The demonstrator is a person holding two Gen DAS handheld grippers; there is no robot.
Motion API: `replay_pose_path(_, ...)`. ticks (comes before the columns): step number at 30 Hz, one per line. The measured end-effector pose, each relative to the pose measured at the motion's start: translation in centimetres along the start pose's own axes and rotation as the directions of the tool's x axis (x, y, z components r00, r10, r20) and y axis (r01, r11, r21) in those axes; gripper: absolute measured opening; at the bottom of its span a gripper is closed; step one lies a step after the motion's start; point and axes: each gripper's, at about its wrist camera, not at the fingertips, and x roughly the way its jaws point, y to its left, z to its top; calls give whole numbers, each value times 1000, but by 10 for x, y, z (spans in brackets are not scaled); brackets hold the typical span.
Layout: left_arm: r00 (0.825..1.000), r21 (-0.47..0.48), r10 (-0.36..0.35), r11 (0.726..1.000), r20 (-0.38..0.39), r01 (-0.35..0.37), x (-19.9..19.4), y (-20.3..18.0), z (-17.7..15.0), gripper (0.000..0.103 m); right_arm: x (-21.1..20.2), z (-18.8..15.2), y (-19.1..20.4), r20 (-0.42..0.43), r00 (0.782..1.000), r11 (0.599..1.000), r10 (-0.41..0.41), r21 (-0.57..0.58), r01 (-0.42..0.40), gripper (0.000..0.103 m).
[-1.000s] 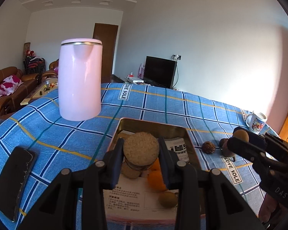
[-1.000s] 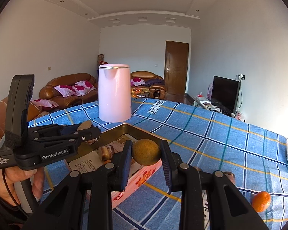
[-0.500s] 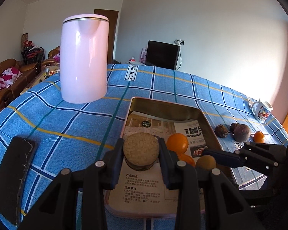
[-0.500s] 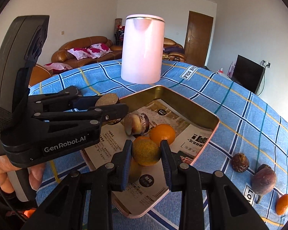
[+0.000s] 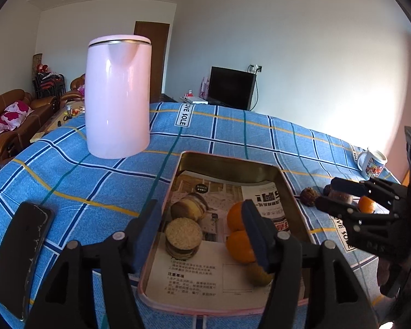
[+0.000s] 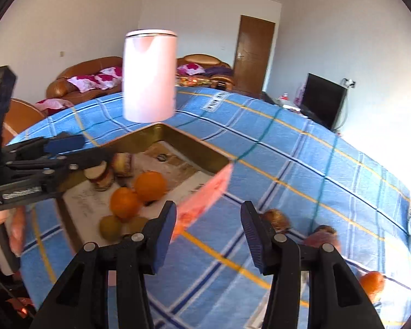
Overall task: Organize fruits
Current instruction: 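Grasp the shiny brown round fruit with the right tool while the left tool grasps the dark purple fruit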
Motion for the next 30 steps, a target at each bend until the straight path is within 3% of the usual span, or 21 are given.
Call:
replay_pose_path(6,1000,27,-4,1000,8,4,3,-11,7,68,39,8,-36,-145,984,994,-106,-18,104,51)
replay_pose_path(14,1000,40,-12,999,14,11,2,-19,9,71,80,11,-43,-319,941,994,-110,-58,96,50)
replay_pose_path(18,1000,50,-17,999,11,16,2,-25,10,71,84,17,-43,-345,936,997,-69,-49,55,38)
replay_pose_path(22,999,71,-26,997,20,25,-1,-37,15,71,76,17,-39,-302,950,996,-78,-60,63,38)
replay_pose_path(26,998,112,-54,992,15,52,0,-62,18,71,32,12,-54,-153,986,996,-72,49,81,38)
replay_pose_path(30,994,153,-108,982,-9,108,6,-96,19,71,-20,0,-80,-16,993,979,-114,168,115,38)
